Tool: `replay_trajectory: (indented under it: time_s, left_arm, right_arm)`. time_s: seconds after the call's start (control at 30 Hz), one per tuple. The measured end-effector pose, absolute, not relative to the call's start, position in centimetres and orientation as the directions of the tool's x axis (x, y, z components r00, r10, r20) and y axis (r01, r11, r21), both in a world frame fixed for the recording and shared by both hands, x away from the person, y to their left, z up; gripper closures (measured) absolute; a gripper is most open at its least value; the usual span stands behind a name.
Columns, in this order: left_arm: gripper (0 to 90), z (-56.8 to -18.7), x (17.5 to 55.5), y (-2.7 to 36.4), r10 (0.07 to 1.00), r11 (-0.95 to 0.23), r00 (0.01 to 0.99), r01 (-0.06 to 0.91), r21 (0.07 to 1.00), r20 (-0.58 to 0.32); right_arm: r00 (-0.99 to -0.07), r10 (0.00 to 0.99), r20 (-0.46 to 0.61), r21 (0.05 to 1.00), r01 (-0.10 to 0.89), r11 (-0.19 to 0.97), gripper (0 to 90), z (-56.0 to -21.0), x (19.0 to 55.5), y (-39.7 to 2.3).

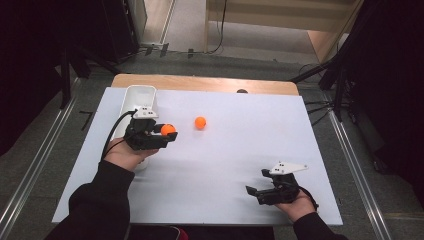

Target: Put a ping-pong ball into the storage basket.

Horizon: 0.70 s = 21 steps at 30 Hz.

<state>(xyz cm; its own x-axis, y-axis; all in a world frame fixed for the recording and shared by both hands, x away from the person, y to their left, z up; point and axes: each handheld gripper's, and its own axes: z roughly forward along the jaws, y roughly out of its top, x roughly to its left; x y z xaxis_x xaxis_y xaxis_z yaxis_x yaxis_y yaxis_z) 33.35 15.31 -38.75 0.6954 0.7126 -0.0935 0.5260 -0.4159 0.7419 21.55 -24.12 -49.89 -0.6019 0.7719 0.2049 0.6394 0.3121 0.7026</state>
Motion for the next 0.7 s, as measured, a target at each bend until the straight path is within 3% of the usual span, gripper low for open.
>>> replay_trajectory:
  time_s: [0.7]
  left_arm:
    - [50.5, -38.5, 34.2, 17.3, 0.776, -0.389, 0.629, 0.546, 0.742, -0.056]
  right_arm:
    - [-0.599, 0.774, 0.206, 0.700, 0.642, 0.311, 11.1, -49.9, 21.6, -24.1]
